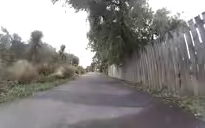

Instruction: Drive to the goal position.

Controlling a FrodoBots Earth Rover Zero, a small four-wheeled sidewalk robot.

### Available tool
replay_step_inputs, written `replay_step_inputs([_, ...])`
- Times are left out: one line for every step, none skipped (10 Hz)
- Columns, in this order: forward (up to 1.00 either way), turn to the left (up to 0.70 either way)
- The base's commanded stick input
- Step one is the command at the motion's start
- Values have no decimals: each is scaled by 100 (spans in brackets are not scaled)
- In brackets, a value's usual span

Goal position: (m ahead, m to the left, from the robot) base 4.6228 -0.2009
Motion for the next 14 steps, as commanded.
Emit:
replay_step_inputs([85, 0])
replay_step_inputs([85, 0])
replay_step_inputs([85, 0])
replay_step_inputs([85, 0])
replay_step_inputs([85, 0])
replay_step_inputs([85, 0])
replay_step_inputs([85, 0])
replay_step_inputs([85, 0])
replay_step_inputs([85, 0])
replay_step_inputs([85, 0])
replay_step_inputs([85, 0])
replay_step_inputs([85, 0])
replay_step_inputs([85, 0])
replay_step_inputs([85, 0])
